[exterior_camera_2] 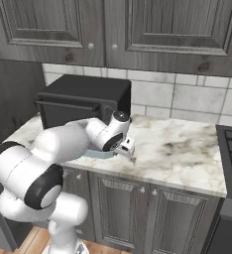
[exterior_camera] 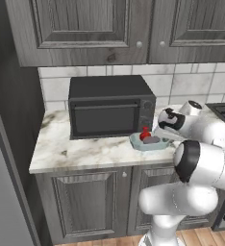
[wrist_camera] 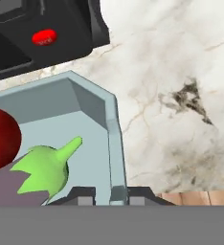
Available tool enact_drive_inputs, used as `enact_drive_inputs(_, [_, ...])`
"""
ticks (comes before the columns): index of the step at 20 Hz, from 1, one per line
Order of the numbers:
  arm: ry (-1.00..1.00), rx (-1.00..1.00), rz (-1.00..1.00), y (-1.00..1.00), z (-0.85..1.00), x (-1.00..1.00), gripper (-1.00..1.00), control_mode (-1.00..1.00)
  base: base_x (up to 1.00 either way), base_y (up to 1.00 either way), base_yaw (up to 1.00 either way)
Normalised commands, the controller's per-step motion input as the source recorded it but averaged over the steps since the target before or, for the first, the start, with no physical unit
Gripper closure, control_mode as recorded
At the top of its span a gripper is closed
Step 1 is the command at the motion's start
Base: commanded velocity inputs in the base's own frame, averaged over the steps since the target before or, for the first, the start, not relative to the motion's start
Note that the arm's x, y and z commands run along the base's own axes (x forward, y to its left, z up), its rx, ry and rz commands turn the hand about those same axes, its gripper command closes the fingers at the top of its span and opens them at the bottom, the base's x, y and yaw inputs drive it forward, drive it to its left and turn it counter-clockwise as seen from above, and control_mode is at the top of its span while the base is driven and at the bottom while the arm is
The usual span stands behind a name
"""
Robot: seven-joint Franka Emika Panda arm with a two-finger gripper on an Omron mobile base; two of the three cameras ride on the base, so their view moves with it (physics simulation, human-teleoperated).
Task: Take the tomato and eggplant out of the freezer and place them in the tupperware container on the counter. Then put the tupperware containing the vegetables back in the freezer.
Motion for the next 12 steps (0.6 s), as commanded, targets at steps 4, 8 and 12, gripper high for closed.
enact_drive_inputs(4, [0.0, 0.14, 0.0, -0.01, 1.0, -0.61, 1.0, -1.0, 0.0, 0.0, 0.0])
enact_drive_inputs(8, [-0.06, 0.1, 0.0, 0.0, 1.0, -0.7, 1.0, -1.0, 0.0, 0.0, 0.0])
enact_drive_inputs(12, [-0.21, 0.04, 0.0, 0.0, 1.0, -0.79, 1.0, -1.0, 0.0, 0.0, 0.0])
